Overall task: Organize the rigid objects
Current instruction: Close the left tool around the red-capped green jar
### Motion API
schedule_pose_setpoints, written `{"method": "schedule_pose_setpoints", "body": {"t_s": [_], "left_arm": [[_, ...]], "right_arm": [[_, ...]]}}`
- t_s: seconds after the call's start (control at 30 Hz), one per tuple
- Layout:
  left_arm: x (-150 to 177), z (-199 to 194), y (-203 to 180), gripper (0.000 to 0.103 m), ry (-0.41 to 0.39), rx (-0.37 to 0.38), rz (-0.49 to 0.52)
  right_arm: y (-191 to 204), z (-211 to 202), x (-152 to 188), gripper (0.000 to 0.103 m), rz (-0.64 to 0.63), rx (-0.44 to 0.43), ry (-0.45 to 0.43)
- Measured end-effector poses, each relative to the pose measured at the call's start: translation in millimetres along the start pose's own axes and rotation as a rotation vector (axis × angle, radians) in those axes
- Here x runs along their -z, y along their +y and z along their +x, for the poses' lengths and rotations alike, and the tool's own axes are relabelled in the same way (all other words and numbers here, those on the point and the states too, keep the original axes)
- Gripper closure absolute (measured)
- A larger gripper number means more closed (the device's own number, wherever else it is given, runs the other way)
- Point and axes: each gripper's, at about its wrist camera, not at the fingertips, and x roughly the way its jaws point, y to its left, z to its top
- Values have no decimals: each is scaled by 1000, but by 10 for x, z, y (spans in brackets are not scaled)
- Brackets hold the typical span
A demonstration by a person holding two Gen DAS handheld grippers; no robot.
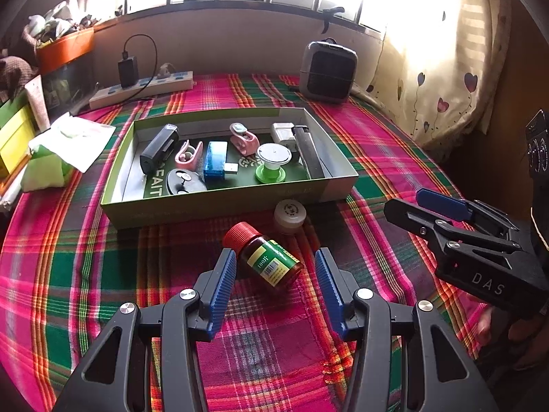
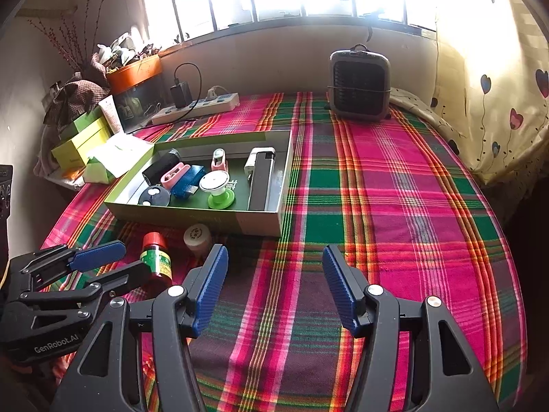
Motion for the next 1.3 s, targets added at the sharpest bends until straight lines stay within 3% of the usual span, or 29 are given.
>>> {"method": "schedule_pose_setpoints", "body": {"t_s": [0.67, 1.3], "left_arm": [[82, 228, 7, 55, 56, -45, -44], [141, 148, 369, 55, 42, -82, -111]], "right_arm": [[24, 57, 69, 45, -7, -22, 29], [187, 175, 62, 45, -24, -47, 58]]}}
